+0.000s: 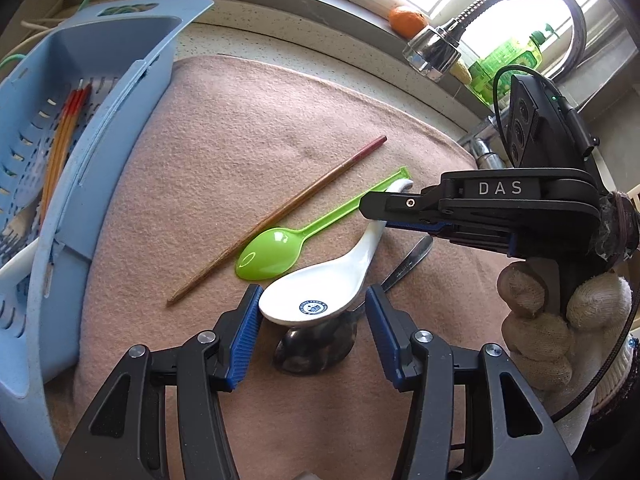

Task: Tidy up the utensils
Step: 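Close the right gripper on the white ceramic spoon handle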

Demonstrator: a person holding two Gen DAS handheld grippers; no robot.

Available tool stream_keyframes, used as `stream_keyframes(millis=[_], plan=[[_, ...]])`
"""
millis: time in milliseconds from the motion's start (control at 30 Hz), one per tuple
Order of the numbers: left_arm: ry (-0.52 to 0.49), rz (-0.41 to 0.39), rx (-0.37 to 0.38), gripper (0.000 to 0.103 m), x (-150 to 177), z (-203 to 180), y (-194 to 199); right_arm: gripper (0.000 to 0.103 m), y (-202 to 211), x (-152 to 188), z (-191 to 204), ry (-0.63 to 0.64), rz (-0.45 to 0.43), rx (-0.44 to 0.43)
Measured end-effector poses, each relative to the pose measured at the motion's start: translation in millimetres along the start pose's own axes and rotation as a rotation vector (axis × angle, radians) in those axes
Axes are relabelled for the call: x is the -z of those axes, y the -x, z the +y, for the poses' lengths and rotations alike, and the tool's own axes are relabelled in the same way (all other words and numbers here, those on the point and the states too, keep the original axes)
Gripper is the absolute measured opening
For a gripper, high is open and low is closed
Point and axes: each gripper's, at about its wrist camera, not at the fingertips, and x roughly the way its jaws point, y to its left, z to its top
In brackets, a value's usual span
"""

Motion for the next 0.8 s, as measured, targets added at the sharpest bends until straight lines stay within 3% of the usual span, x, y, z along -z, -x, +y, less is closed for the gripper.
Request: stream_keyframes(millis=[467, 800], plan=[[-0.033, -0.030, 0.000, 0.044, 9.5, -6.7, 8.3, 0.010, 11.9, 3.5, 1.0, -0.024, -0.035, -0.018], [-0.045, -0.100, -0.002, 0.044, 11.5, -6.9, 41.8, 0.009, 31.8, 5.2, 20.3, -0.017, -0.068, -0.076]])
